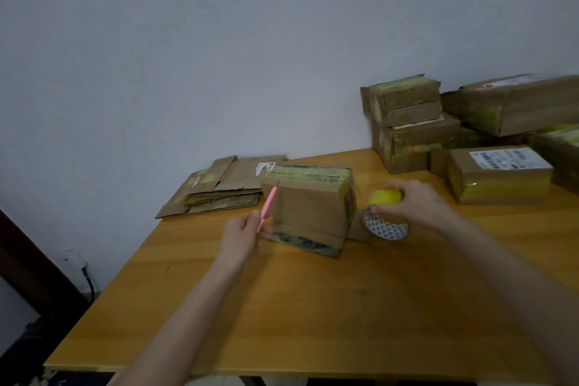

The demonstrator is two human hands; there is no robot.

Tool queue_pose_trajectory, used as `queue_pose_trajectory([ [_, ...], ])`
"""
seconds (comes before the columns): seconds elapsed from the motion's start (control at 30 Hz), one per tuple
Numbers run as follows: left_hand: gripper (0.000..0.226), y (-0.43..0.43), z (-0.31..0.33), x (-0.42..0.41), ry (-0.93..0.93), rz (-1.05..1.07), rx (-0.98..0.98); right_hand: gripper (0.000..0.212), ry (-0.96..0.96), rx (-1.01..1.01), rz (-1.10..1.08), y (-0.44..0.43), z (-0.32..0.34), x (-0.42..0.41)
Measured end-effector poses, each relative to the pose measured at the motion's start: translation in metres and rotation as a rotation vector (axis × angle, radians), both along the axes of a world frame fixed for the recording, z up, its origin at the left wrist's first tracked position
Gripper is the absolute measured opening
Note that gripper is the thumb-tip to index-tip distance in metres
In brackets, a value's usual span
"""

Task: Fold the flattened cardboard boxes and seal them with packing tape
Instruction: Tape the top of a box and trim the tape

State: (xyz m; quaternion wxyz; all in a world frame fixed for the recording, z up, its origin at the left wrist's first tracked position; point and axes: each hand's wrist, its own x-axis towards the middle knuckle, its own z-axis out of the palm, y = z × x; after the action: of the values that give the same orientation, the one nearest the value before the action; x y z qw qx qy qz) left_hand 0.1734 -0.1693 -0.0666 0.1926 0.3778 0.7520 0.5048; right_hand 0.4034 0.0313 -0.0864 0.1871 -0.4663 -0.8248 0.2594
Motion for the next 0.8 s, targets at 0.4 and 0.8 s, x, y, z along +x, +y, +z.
queue_pose_trajectory([
  [0.4,0.025,0.027,0.022,0.068,-0.230,-0.331,0.086,0.070,0.056,-0.039,-0.014,-0.003,0.001,0.005],
  [0.8,0.027,0.034,0.018,0.075,-0.146,-0.337,0.070,0.066,0.090,-0.059,0.002,-0.003,-0.001,0.006],
])
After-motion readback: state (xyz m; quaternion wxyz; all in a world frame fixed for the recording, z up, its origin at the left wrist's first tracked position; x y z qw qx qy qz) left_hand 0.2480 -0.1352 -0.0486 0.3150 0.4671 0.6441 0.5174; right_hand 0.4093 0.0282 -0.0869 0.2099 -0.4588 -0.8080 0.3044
